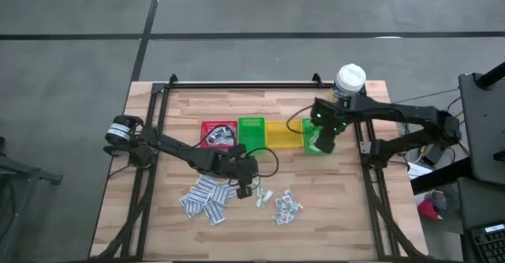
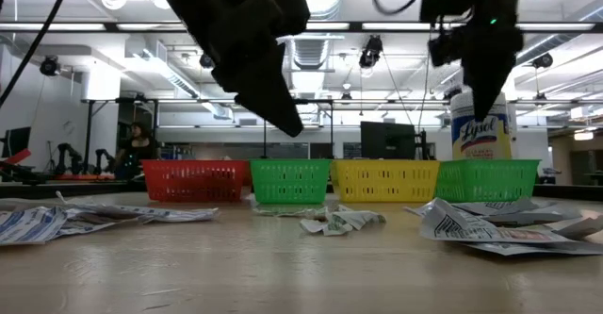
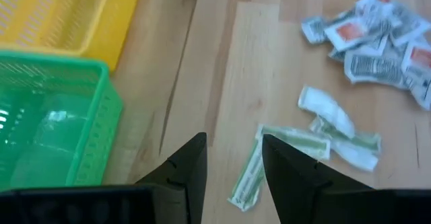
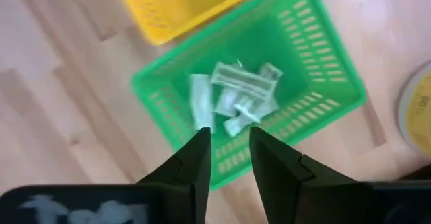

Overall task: Pick & Place First Aid Supplies
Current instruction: Put the green bandage into the right green basket

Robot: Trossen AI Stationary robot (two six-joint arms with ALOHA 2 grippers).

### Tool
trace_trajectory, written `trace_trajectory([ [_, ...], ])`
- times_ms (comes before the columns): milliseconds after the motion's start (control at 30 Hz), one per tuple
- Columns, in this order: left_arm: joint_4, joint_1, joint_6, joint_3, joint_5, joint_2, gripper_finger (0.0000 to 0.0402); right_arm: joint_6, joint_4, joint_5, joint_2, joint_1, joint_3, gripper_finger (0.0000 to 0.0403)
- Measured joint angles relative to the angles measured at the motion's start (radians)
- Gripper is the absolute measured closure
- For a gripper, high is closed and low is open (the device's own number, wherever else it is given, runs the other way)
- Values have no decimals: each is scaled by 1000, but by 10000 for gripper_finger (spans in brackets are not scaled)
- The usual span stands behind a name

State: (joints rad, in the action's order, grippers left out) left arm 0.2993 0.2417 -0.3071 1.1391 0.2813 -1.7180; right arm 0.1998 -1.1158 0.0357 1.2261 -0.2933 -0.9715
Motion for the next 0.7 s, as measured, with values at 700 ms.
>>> trace_trajectory([
  [700, -20, -21, -147, -98, -59, -3, 264, 194, 352, -3, -349, 348, 193, 334],
])
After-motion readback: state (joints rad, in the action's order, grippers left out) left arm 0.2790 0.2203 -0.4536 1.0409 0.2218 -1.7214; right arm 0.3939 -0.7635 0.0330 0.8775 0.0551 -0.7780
